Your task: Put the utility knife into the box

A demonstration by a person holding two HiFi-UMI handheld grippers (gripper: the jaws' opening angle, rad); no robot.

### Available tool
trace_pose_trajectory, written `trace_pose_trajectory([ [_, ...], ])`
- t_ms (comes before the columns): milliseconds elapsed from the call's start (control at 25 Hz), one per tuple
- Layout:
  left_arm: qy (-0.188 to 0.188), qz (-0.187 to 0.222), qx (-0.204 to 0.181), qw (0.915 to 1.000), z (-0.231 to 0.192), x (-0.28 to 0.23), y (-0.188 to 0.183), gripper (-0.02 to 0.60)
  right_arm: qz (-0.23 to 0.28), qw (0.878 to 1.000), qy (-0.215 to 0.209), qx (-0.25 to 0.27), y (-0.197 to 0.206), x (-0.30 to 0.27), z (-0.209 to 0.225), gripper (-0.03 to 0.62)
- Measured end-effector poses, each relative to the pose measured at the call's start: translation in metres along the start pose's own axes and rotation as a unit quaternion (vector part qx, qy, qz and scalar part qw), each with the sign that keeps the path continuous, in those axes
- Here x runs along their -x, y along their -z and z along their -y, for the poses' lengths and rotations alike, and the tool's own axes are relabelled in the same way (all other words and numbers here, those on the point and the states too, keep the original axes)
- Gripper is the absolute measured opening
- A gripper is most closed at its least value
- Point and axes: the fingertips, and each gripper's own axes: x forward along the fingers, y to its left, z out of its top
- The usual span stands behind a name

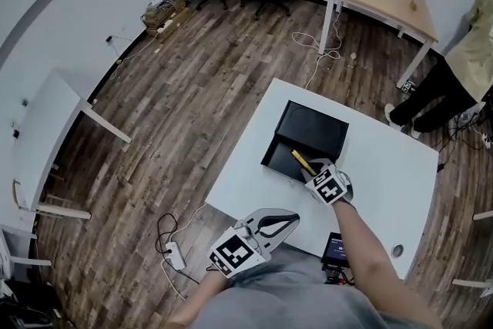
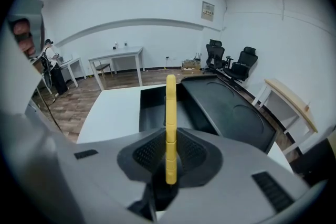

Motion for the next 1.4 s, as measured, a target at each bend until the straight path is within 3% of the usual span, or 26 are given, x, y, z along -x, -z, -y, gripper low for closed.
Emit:
trace_pose_trajectory([
  [200,0.019,-0.007,0.014,0.9997,0.002,-0.013,0.008,0.018,-0.035,0.999,-0.009,0.034,0.004,-0.009,-0.001,0.074],
  [560,0.044,-0.015,-0.006,0.9989,0.001,-0.028,0.010,0.018,-0.083,0.995,-0.023,0.058,0.021,-0.019,-0.006,0.074],
  [1400,0.032,-0.018,0.015,0.9992,-0.003,-0.027,0.021,0.018,-0.160,0.980,-0.035,0.117,0.033,-0.047,-0.007,0.074],
])
